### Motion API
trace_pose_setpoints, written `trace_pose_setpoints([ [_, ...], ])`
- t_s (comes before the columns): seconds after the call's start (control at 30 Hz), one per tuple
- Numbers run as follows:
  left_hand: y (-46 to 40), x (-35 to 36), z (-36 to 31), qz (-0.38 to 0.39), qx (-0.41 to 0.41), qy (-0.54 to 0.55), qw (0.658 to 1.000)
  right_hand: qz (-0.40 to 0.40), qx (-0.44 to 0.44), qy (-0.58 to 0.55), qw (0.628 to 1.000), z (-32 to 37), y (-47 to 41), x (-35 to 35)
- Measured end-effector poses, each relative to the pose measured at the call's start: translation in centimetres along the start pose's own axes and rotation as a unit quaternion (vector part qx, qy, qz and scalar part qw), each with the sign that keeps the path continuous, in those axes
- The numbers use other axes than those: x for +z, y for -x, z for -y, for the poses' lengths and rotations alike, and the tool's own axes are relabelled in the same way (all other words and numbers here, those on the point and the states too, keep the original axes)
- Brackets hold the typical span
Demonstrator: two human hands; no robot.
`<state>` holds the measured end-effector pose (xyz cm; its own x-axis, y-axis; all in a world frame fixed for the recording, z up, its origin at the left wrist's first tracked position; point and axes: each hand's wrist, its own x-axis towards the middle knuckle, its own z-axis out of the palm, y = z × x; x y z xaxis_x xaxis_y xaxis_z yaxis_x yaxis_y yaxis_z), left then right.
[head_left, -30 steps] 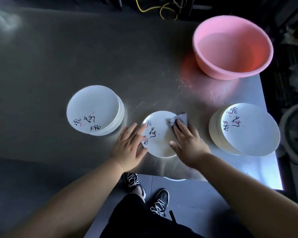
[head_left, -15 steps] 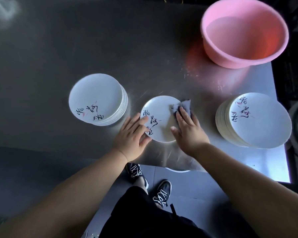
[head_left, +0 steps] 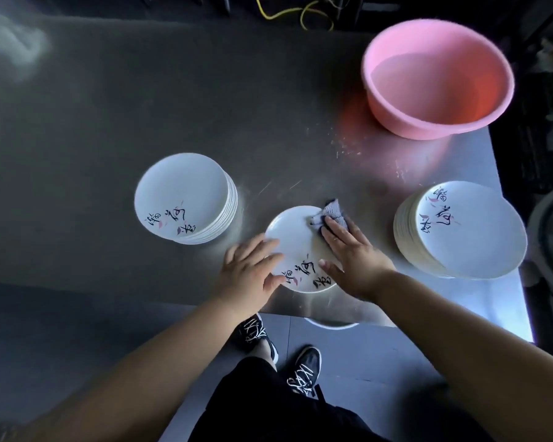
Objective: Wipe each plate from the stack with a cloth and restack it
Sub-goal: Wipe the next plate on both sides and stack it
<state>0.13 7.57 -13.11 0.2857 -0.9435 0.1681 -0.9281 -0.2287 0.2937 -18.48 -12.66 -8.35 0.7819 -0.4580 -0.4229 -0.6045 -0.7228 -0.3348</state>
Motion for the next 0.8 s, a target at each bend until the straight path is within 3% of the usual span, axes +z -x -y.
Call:
trace_pose_setpoints([
  [0.1,-0.2,1.4,0.9,-0.008,0.006,0.027,1.000,-0.032,0.021,-0.027,0.999,0.4,-0.2,0.3],
  [0.2,0.1,2.3,1.0,-0.048,0.011,0.050,0.998,-0.067,0.100,-0.078,0.990,3.6,2.1,3.0],
  [0.3,0.0,2.7,1.1,-0.062,0.021,0.067,0.996,-0.023,0.136,-0.104,0.985,6.2,4.9,5.3],
  [0.53,-0.1,2.9,0.1,-0.093,0.011,0.048,0.994,-0.050,0.057,-0.033,0.997,0.2,0.5,2.0],
  [0.8,0.2,1.9,-4.3,-0.056,-0.092,0.021,0.994,-0.015,0.063,-0.053,0.996,3.6,6.0,6.0],
])
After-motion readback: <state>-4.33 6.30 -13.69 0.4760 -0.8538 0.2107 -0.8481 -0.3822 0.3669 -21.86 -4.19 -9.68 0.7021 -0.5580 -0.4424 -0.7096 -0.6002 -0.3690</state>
